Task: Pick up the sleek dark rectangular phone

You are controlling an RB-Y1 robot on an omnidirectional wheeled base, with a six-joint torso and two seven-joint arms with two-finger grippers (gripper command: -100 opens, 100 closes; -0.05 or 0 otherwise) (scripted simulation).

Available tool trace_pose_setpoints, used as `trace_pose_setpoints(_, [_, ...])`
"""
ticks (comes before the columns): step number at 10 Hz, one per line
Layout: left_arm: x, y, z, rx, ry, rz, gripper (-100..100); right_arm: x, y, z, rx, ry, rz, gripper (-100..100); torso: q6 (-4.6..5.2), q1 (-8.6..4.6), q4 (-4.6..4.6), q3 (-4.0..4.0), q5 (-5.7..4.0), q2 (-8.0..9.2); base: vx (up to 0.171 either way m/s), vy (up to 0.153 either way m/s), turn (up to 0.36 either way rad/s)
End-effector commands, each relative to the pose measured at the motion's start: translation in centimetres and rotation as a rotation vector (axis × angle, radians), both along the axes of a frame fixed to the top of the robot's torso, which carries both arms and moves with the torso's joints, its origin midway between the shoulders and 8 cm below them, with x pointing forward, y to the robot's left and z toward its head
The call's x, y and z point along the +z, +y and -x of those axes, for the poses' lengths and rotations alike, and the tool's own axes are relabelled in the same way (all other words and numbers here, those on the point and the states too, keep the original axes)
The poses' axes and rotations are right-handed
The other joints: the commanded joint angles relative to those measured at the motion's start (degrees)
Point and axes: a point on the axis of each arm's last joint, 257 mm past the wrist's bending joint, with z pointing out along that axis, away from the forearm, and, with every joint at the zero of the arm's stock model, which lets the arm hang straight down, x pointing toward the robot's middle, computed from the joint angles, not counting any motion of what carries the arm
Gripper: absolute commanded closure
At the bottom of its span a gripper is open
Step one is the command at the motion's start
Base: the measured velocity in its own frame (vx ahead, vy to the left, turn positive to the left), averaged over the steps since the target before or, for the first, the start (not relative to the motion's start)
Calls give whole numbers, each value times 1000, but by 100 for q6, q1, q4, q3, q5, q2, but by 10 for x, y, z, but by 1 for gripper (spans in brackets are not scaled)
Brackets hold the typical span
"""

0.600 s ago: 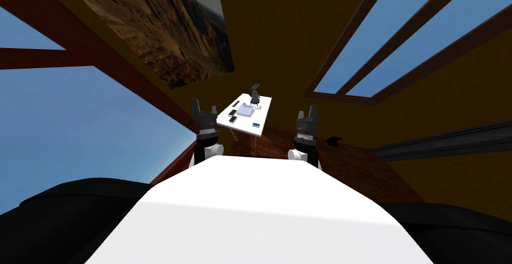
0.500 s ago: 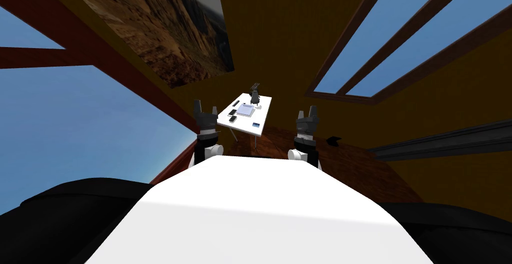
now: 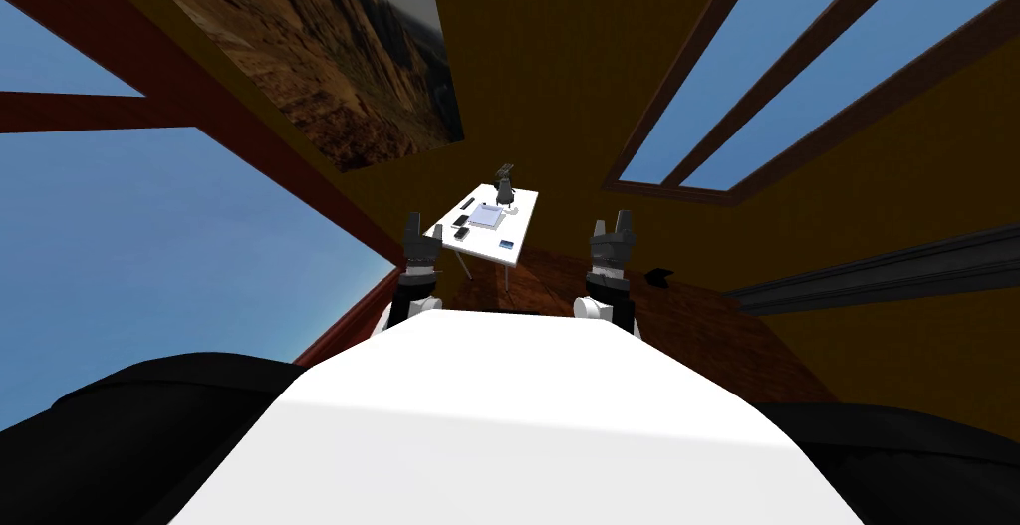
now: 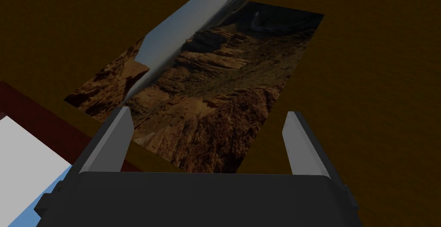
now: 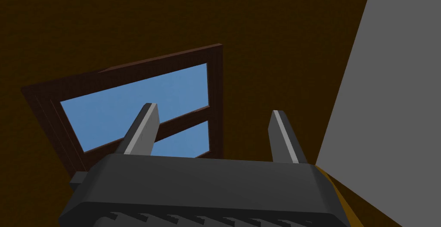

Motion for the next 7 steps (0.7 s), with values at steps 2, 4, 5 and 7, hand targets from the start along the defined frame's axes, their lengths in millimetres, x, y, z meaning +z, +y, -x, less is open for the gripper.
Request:
trace_pose_setpoints(2, [-42, -10, 3, -48, 88, -64, -100, 0, 0, 0, 0, 0, 0, 0, 0, -1, -1, -2, -1, -3, -22, -58, -57])
trace_pose_setpoints(4, [-85, -16, 7, -92, 178, -113, -100, 0, 0, 0, 0, 0, 0, 0, 0, -7, -1, -3, -1, -5, -12, -80, -81])
trace_pose_setpoints(5, [-106, -19, 11, -116, 222, -136, -100, 0, 0, 0, 0, 0, 0, 0, 1, -11, -2, -5, -3, -9, 6, -93, -111])
trace_pose_setpoints(7, [-133, -20, 17, -143, 279, -165, -100, 0, 0, 0, 0, 0, 0, 0, 1, -25, -4, -10, -5, -17, 16, -106, -84])
